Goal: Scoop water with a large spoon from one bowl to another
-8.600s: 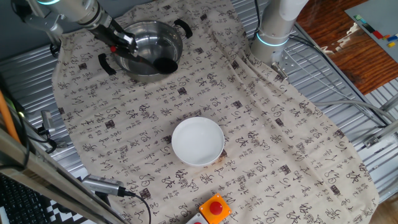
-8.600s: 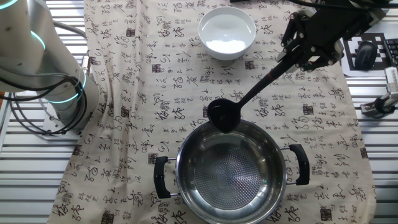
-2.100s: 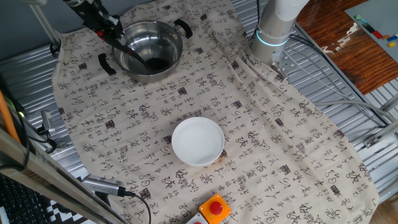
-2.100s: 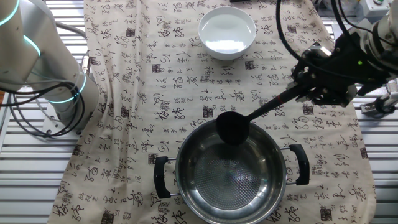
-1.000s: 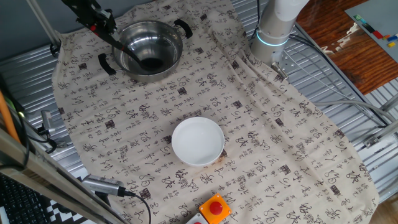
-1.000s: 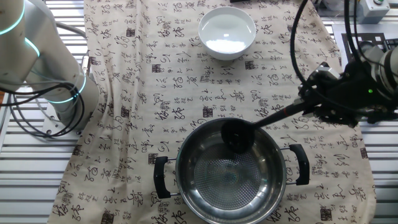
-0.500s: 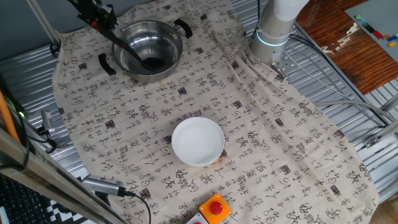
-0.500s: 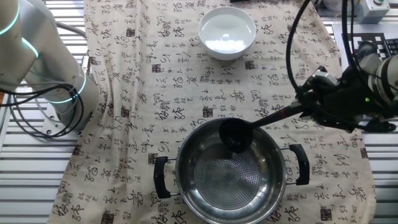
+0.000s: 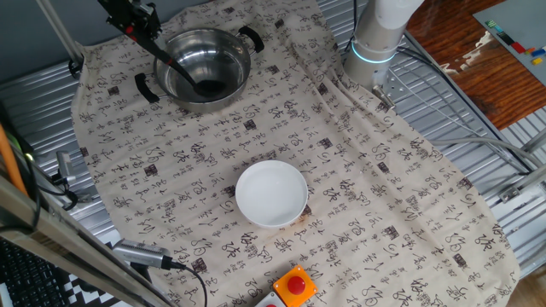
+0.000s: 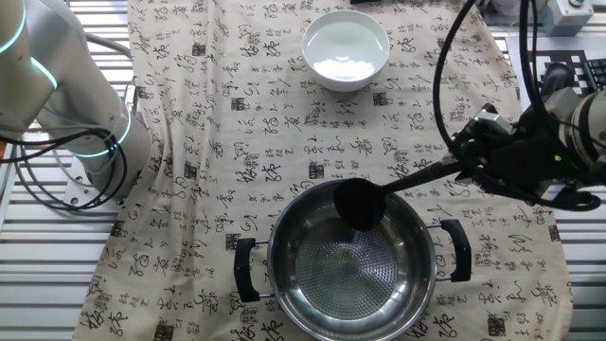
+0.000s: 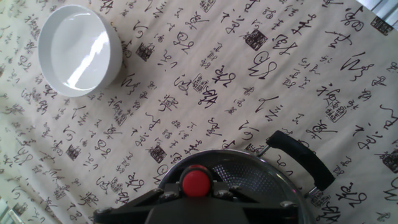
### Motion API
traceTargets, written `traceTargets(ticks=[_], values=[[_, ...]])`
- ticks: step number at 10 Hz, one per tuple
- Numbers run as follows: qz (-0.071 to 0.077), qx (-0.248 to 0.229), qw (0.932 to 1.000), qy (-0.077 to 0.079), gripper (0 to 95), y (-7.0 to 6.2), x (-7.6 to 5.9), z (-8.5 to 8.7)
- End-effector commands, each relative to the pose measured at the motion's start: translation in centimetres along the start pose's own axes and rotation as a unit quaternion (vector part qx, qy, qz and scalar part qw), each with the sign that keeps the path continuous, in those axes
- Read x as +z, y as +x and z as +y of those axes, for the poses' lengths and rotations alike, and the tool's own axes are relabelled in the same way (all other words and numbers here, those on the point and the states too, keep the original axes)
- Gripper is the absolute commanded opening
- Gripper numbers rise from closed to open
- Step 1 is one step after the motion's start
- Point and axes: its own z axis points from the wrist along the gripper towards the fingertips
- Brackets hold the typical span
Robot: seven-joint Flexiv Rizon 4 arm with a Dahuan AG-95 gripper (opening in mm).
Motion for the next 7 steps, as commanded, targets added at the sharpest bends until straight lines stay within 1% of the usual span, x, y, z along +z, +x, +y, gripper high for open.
traceTargets(ticks=[1, 7], values=[[-0.001, 0.001, 1.0000, 0.001, 0.0, 0.02, 0.01, 0.00], [-0.003, 0.001, 1.0000, -0.001, 0.0, -0.01, 0.03, -0.01]])
